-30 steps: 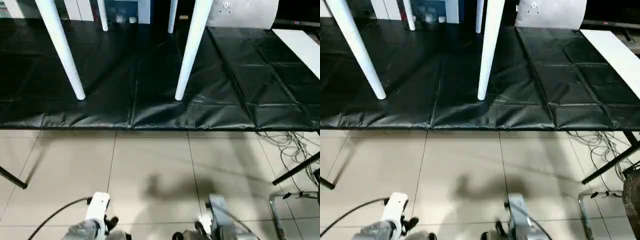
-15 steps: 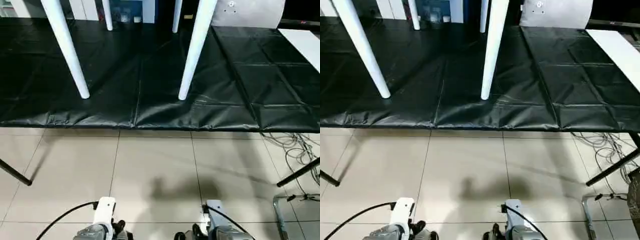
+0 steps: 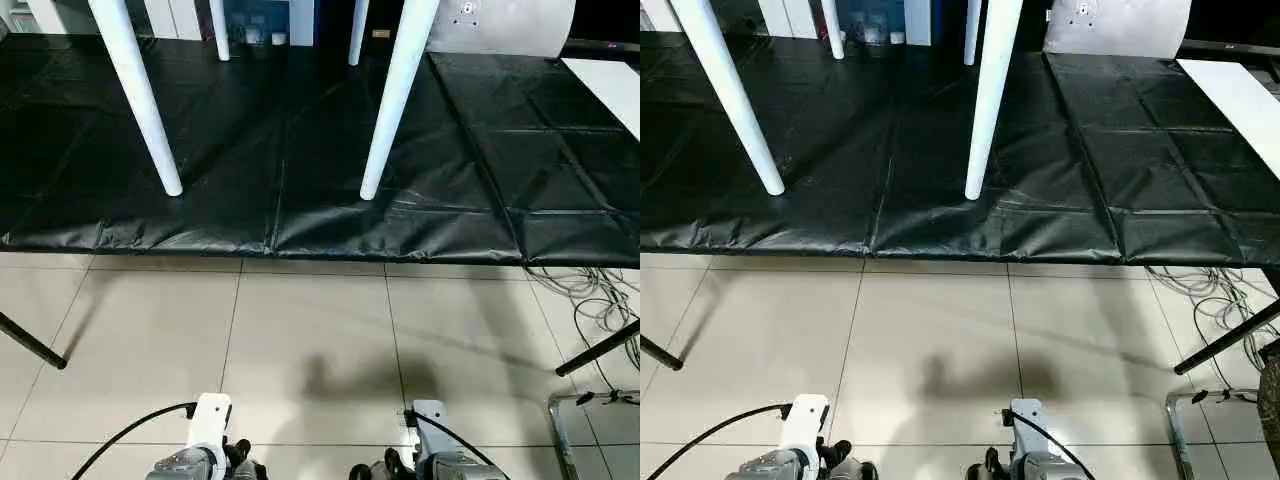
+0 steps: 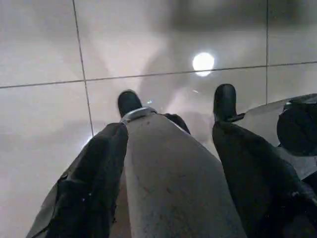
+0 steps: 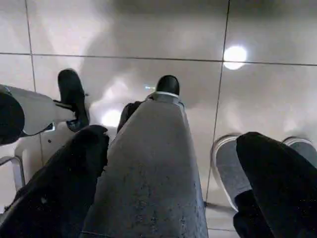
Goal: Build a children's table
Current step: Flip table
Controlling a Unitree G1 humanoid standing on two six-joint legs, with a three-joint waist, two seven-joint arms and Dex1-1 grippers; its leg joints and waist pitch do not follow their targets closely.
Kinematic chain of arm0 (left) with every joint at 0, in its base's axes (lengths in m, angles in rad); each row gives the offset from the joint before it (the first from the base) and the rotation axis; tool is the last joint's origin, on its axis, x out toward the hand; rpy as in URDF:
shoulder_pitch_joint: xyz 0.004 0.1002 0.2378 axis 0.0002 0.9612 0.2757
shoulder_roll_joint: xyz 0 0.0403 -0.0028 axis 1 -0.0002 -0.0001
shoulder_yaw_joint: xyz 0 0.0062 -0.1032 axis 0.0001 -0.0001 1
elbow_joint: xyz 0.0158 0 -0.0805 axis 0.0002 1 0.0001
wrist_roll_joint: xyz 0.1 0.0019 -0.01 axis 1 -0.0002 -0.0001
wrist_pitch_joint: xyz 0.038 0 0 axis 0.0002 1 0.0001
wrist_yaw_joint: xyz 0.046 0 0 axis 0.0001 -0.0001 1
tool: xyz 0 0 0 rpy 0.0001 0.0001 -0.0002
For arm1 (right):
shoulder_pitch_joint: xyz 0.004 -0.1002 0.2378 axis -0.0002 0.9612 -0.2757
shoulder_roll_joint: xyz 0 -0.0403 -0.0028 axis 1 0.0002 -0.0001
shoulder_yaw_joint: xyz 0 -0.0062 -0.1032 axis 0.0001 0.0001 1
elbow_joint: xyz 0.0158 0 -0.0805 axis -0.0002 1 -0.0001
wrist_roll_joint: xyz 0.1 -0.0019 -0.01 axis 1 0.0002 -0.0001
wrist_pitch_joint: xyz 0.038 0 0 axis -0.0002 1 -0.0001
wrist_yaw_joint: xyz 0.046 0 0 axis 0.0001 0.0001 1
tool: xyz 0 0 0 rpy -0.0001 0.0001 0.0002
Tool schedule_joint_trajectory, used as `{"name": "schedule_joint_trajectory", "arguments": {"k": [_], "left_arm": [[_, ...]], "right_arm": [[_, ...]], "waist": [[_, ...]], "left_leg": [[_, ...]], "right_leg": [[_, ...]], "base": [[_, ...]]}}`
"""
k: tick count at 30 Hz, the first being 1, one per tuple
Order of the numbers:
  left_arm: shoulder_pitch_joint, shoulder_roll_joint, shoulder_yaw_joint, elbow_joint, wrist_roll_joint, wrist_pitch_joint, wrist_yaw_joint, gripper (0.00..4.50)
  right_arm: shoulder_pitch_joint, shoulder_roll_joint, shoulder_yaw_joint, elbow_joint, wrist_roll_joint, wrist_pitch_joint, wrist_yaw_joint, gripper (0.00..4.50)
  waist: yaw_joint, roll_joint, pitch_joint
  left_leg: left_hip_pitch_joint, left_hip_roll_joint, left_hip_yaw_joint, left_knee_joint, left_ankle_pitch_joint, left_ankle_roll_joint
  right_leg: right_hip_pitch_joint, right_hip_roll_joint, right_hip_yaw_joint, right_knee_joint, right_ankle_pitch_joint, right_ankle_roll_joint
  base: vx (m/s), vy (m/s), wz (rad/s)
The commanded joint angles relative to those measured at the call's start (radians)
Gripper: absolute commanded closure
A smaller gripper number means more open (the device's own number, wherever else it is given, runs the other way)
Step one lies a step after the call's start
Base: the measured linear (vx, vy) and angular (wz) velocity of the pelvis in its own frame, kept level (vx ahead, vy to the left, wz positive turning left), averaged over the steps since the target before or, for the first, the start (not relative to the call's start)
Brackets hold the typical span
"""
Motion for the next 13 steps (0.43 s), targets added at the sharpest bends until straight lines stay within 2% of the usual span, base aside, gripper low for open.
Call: {"name": "schedule_joint_trajectory", "arguments": {"k": [1,13], "left_arm": [[0.007,-0.002,0.002,0.01,0.004,0.0,0.008,1.38],[0.007,-0.002,0.002,0.01,0.004,0.0,0.008,1.38]], "right_arm": [[0.012,0.001,-0.002,0.024,0.0,0.011,-0.002,0.0],[0.012,0.001,-0.002,0.024,0.0,0.011,-0.002,0.0]], "waist": [[0.0,0.012,-0.036],[0.0,0.012,-0.035]], "left_leg": [[0.01,0.093,-0.031,-0.1,-0.232,0.029],[0.01,0.093,-0.029,-0.102,-0.218,0.034]], "right_leg": [[0.026,-0.12,0.074,-0.084,-0.14,-0.265],[0.026,-0.12,0.074,-0.085,-0.127,-0.266]], "base": [[0.0,0.0,0.0],[0.0,0.0,0.0]]}}
